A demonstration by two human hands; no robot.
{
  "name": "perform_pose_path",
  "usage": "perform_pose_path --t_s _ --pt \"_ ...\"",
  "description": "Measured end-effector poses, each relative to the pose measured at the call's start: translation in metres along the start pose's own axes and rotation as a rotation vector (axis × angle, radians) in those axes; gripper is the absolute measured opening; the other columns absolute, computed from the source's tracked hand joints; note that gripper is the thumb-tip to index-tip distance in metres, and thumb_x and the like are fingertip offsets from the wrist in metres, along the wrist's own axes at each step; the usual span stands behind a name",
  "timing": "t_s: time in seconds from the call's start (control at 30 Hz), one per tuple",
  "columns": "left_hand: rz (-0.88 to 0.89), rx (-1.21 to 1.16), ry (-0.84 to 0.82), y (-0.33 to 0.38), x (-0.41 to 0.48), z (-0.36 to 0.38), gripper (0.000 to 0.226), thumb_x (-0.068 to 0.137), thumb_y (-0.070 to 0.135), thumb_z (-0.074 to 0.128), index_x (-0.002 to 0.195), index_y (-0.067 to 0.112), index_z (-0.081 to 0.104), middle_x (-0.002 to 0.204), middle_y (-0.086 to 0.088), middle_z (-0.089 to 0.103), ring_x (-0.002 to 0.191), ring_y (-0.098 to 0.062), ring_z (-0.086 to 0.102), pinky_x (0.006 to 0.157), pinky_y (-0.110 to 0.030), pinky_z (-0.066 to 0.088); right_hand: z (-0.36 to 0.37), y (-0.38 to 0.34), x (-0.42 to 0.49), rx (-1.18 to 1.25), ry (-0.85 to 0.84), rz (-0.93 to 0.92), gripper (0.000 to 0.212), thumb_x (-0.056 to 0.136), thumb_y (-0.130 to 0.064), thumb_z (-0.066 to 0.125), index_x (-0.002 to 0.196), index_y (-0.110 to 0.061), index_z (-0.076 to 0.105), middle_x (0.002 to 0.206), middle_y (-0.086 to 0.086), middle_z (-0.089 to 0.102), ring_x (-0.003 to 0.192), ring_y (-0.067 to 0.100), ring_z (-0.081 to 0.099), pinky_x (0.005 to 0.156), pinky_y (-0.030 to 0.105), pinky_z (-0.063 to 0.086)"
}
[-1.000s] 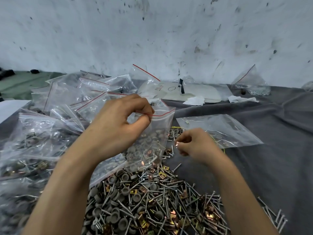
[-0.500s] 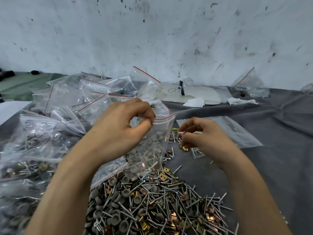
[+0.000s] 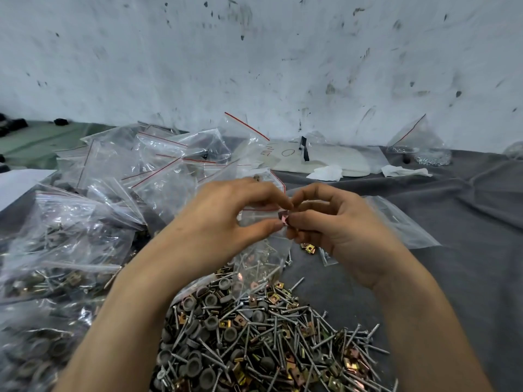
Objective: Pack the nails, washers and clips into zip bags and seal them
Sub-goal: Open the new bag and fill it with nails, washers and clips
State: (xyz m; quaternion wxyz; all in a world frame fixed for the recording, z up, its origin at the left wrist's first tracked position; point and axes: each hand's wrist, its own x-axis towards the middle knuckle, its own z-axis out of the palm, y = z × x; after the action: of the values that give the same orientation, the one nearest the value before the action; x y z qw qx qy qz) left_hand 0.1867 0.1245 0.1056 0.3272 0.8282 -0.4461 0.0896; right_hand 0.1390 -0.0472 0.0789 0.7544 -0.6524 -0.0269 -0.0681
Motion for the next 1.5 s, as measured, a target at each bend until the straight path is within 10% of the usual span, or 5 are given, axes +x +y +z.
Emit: perform_pose_path --t_s 0.6,0.9,1.5 --pt "0.002 -0.026 0.033 -0.003 -0.001 -0.003 0.014 0.079 0.011 0.074 0.092 0.012 0.069 0.085 0.005 0.071 0.089 0.001 0.061 0.080 -0.011 0.045 0.006 -0.003 -0.002 0.157 -0.021 -0.043 0.011 0.057 -0.007 0.071 0.064 -0.013 0.064 0.064 0.010 0.062 0.052 0.015 0.059 0.049 0.019 0.047" --pt "0.002 -0.001 0.057 -0.004 0.001 -0.001 0.015 0.082 0.004 0.071 0.090 0.017 0.072 0.085 0.008 0.070 0.086 -0.001 0.062 0.080 -0.016 0.046 0.002 -0.009 -0.004 -0.344 0.156 -0.345 0.022 0.078 -0.004 0.073 0.074 -0.024 0.063 0.064 0.008 0.062 0.046 0.012 0.053 0.047 0.018 0.041" --pt "0.028 0.041 0.166 -0.008 -0.002 -0.005 0.008 0.090 0.009 0.062 0.090 0.017 0.066 0.088 0.019 0.069 0.091 0.013 0.058 0.077 -0.001 0.039 -0.013 0.000 0.002 -0.639 0.362 -0.185 0.022 0.084 -0.007 0.063 0.072 -0.026 0.065 0.070 -0.005 0.067 0.052 0.007 0.055 0.050 0.017 0.041"
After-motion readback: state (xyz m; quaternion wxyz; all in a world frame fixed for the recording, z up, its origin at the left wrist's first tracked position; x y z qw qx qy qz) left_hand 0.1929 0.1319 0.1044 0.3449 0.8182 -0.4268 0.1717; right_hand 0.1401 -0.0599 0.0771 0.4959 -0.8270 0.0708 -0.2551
